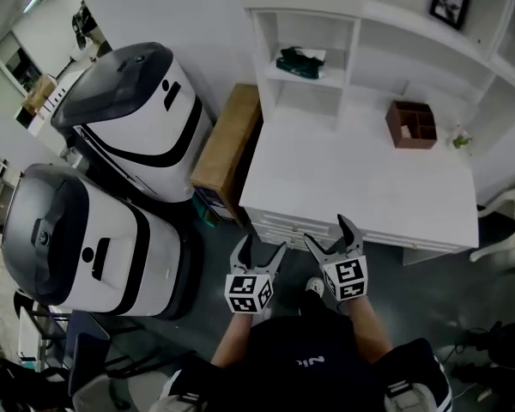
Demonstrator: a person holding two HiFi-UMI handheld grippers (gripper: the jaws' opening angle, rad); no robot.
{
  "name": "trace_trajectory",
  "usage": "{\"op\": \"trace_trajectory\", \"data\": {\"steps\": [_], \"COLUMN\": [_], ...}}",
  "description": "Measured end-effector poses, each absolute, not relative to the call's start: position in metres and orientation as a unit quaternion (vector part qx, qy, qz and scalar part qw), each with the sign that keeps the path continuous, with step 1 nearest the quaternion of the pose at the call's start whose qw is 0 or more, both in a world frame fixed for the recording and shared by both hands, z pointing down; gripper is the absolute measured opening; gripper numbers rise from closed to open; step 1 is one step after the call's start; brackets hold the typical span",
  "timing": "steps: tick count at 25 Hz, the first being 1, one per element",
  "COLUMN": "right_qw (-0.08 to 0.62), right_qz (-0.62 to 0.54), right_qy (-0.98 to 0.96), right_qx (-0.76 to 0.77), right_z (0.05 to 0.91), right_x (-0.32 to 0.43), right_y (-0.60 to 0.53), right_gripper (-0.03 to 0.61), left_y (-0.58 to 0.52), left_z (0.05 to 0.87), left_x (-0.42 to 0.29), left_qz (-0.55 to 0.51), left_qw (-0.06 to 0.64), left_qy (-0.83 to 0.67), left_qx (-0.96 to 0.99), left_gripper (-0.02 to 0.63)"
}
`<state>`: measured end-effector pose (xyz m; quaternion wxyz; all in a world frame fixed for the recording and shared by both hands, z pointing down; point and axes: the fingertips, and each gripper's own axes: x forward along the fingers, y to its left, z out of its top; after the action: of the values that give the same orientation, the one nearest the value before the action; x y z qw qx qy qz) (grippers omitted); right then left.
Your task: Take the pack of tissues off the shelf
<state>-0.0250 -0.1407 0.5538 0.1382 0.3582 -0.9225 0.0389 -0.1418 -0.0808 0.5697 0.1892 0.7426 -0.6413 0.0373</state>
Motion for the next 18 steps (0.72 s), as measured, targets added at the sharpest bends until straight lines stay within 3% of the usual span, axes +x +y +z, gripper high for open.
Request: {"op": "trace_trajectory", "data": {"steps": [18], "right_qw": [0.119], "right_qz": [0.051], "right_qy": [-0.935], "right_qx": [0.330], "right_z": [0.536], "right_x": [0.012], "right_y": [-0.270], "right_gripper": [0.389], "left_y": [-0.188], "left_z": [0.553], "left_x": [-0.101], "left_qz": [0.023], "left_qw": [0.177], "left_qy": [-0.682], "left_qx": [0.709], "left_gripper": [0.379]}}
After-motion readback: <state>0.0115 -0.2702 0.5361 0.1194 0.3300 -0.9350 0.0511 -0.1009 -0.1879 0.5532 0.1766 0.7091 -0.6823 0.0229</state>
